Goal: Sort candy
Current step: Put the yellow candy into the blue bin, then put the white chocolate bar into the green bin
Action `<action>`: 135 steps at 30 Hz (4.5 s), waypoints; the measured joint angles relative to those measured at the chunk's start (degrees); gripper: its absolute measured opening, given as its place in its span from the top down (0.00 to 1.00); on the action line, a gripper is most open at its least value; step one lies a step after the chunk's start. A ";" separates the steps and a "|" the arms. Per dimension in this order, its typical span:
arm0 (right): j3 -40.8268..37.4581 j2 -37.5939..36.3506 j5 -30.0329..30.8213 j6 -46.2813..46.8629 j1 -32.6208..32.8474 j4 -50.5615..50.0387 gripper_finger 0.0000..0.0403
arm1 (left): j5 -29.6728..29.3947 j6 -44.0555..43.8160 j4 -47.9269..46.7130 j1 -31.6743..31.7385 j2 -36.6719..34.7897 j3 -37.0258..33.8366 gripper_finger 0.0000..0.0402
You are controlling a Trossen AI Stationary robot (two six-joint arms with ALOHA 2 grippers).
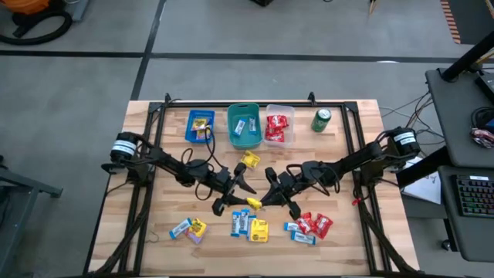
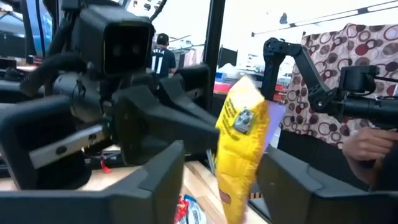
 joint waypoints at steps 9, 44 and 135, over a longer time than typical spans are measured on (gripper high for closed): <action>-0.09 -1.61 5.33 0.05 0.04 -5.10 0.98 | 0.37 -5.80 -0.74 1.14 -0.26 -0.39 0.97; -0.02 -13.72 33.02 7.06 -0.26 -34.33 0.57 | -11.83 0.38 -92.38 48.60 -39.11 2.15 1.00; 34.36 13.81 16.03 26.55 21.92 -102.24 0.68 | -45.11 -3.33 -78.53 -4.52 -53.07 -5.16 0.64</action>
